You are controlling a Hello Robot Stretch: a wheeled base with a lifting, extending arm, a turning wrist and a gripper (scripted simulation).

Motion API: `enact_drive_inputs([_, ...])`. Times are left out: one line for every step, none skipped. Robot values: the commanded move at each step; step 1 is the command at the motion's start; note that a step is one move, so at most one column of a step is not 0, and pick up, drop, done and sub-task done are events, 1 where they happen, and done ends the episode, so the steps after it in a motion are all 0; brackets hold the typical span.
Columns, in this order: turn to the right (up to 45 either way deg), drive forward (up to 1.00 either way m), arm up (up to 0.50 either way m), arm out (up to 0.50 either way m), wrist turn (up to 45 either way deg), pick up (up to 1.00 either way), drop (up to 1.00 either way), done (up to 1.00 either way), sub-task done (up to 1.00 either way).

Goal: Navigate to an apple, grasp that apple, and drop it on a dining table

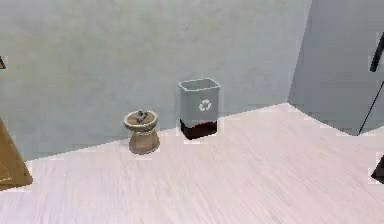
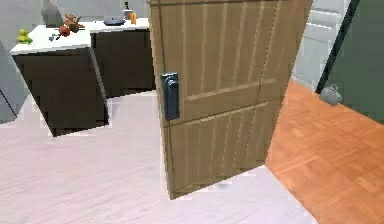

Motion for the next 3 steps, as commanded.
enact_drive_inputs([33.0, 0.00, 0.00, 0.00, 0.0, 0.00, 0.00, 0.00, 0.00])
enact_drive_inputs([0.0, 0.60, 0.00, 0.00, 0.0, 0.00, 0.00, 0.00, 0.00])
enact_drive_inputs([27.0, 0.00, 0.00, 0.00, 0.0, 0.00, 0.00, 0.00, 0.00])
